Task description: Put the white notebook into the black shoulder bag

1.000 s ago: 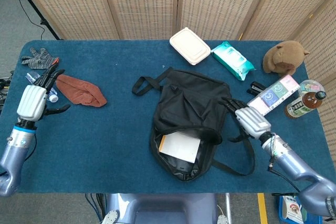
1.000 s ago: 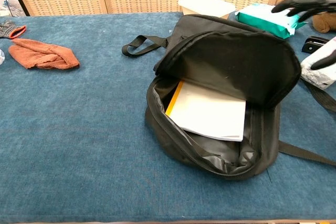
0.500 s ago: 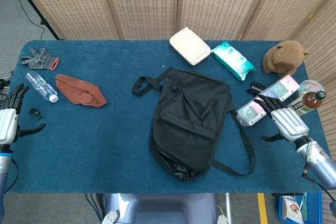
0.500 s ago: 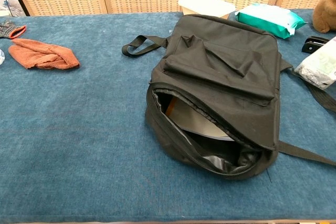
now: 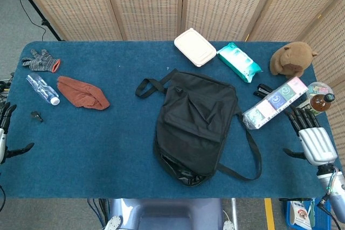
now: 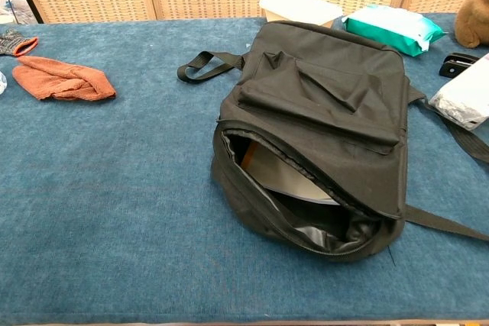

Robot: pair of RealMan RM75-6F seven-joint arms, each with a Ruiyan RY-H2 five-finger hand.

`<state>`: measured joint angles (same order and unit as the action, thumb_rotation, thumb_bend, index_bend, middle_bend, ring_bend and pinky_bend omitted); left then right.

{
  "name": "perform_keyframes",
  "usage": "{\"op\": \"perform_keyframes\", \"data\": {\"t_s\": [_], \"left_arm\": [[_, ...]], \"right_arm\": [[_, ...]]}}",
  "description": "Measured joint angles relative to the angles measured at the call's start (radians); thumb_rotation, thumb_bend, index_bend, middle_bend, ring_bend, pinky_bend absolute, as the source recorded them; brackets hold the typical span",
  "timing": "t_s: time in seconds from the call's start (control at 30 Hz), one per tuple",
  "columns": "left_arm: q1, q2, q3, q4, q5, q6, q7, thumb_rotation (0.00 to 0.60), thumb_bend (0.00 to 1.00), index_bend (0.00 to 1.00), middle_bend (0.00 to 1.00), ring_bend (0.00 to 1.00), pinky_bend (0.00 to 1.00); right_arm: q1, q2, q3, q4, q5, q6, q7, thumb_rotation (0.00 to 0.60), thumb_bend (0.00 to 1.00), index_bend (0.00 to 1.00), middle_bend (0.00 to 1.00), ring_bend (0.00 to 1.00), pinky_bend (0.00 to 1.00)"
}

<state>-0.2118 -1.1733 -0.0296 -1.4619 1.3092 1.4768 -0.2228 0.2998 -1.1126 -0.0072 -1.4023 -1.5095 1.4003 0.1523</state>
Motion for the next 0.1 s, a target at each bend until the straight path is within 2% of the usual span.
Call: {"op": "perform_keyframes", "data": {"t_s": [0.1], "left_arm": [[0.004, 0.001, -0.005, 0.001, 0.008, -0.005, -0.002, 0.600, 0.00, 0.00, 0.00, 0.00, 0.00]], "right_arm": [[-0.018, -0.001, 0.003, -0.016, -0.002, 0.016, -0.017, 0.600, 0.00, 0.00, 0.00, 0.00, 0.00]]}}
